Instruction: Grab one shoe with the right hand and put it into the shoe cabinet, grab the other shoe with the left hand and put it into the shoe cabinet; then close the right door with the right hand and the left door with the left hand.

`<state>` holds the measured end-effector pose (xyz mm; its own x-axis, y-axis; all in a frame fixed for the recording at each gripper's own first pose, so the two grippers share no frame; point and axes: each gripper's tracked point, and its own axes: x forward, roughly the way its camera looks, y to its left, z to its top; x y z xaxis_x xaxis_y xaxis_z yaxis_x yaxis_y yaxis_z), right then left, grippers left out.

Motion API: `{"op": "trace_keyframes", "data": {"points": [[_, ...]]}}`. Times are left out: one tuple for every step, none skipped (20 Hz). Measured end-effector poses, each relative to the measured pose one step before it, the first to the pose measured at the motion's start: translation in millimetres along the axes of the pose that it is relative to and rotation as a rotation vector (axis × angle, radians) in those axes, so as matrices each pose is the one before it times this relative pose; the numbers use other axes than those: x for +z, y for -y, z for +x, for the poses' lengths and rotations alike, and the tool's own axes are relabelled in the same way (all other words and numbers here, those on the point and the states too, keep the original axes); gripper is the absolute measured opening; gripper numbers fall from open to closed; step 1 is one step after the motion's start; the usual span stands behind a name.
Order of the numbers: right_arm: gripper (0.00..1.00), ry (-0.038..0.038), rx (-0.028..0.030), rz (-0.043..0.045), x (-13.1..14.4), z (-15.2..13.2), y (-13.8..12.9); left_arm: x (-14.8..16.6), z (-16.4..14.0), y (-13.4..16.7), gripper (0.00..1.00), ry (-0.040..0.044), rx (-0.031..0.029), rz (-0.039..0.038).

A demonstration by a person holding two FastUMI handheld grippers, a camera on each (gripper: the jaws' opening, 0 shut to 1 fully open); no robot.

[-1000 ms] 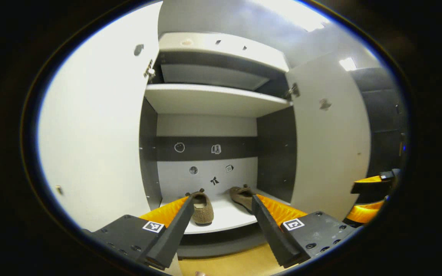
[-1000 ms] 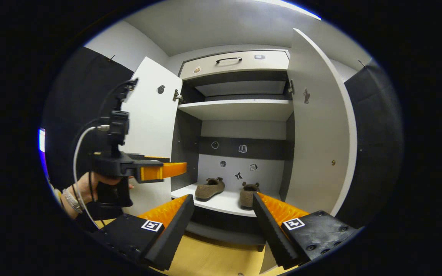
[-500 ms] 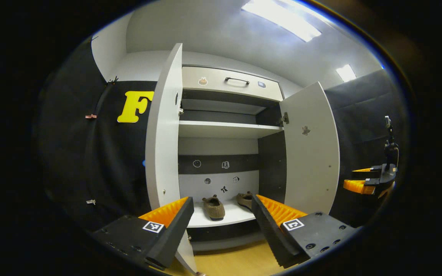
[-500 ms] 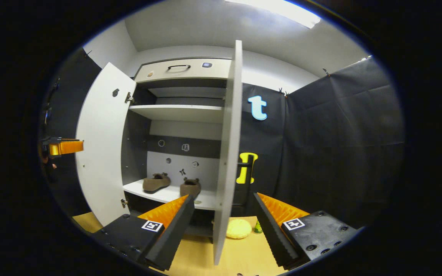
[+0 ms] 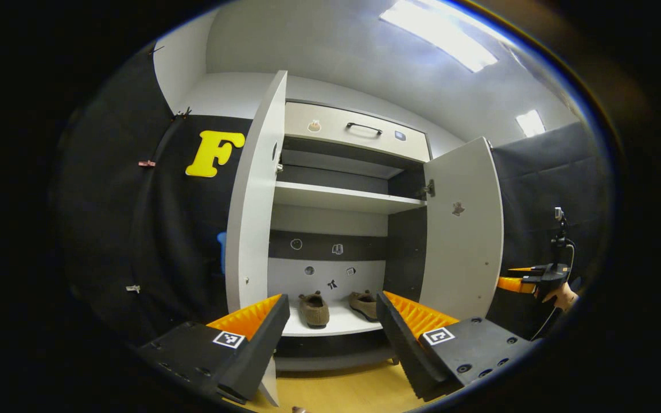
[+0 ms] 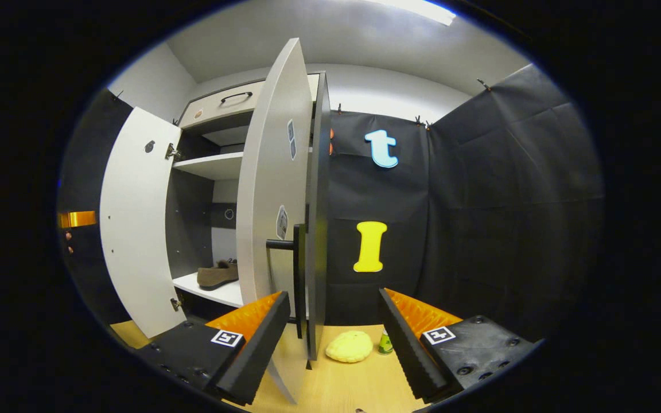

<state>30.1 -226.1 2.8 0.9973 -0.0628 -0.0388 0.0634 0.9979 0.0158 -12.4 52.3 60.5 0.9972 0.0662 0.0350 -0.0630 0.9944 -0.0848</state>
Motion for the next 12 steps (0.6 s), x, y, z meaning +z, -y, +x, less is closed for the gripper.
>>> {"op": "trace_keyframes", "data": {"points": [[0.98, -0.0067, 0.0284, 0.0052, -4.02, 3.86, -3.68, 0.24, -0.89, -1.96, 0.95, 0.00115, 0.01954, -0.00293], [0.98, -0.011, 0.02309, -0.0051, -4.58, 3.98, -3.18, -0.42, -0.55, -1.67, 0.96, -0.00095, 0.01792, -0.00088], [0.98, -0.00683, 0.00957, -0.00954, -4.11, 2.06, -0.56, -0.39, -1.59, -1.9, 0.95, -0.00276, 0.01603, 0.00286], [0.96, -0.00115, 0.02176, 0.00044, -0.66, 2.3, -2.16, -1.01, -1.74, -1.88, 0.96, -0.00363, 0.01426, 0.00523], [0.96, 0.00189, 0.01632, 0.00652, 0.93, 1.44, -3.05, -0.99, -2.37, -2.64, 0.95, -0.00618, 0.01262, 0.00351], [0.96, -0.00134, 0.01709, 0.00782, -1.31, 0.47, -3.18, -1.54, -2.22, -3.01, 0.96, -0.00761, 0.01212, -0.0009], [0.96, -0.00191, 0.01718, 0.01084, -1.6, 0.36, -4.2, -0.76, -2.33, -3.0, 0.96, -0.00356, 0.0069, -0.0053], [0.96, 0.00061, 0.01901, 0.01343, -1.0, 1.25, -6.73, -0.09, -1.22, -2.92, 0.95, -0.00298, 0.00459, -0.00821], [0.96, -0.00308, 0.01785, 0.01232, -1.31, 2.49, -8.5, -0.07, -2.27, -3.32, 0.95, -0.00107, 0.00538, -0.00862], [0.96, -0.00114, 0.01371, 0.0045, 2.66, 2.25, -1.73, 1.35, -2.12, -4.08, 0.95, 0.00348, 0.00393, -0.00585], [0.96, -0.00115, 0.01206, -0.00532, -0.88, 3.93, -8.55, 1.74, -2.09, -3.78, 0.96, 0.0046, 0.0025, -0.00303], [0.96, 0.00137, 0.00889, -0.00714, -1.45, 5.82, -13.1, -0.38, -1.64, -4.85, 0.94, 0.00152, 0.00452, 0.00076]]}}
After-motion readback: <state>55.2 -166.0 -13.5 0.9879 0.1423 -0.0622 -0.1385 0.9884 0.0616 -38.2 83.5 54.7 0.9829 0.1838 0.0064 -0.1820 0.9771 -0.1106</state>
